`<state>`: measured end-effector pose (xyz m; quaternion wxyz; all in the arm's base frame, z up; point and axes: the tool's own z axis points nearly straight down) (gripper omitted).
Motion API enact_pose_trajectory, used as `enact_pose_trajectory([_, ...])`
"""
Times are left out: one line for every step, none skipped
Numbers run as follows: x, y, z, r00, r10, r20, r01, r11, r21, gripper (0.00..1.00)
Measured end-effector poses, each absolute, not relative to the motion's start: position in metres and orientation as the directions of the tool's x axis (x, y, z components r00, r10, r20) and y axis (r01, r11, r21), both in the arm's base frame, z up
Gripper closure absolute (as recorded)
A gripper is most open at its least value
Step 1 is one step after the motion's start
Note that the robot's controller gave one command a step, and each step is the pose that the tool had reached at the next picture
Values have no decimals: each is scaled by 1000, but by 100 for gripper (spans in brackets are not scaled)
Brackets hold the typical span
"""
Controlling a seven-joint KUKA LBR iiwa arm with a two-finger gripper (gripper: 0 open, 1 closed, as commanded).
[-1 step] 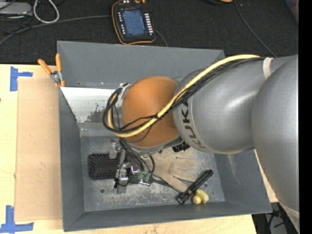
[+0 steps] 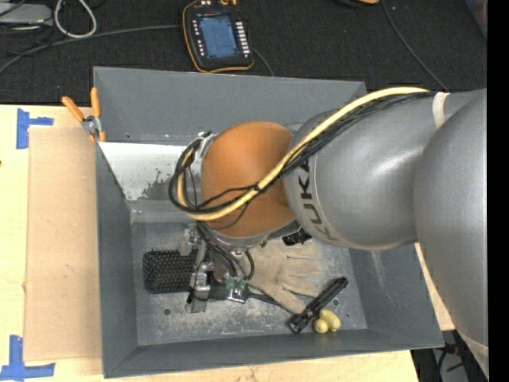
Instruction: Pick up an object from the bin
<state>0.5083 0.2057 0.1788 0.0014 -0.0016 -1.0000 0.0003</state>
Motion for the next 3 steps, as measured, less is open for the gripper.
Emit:
enact_pose_trajectory([584,173,71,-980,198,5,198,980,1,0])
enact_pose_trajectory([558,168,71,-972,235,-1,235,972,4,0])
enact_pose_trajectory([586,174,67,-978,208,7,208,978,3,0])
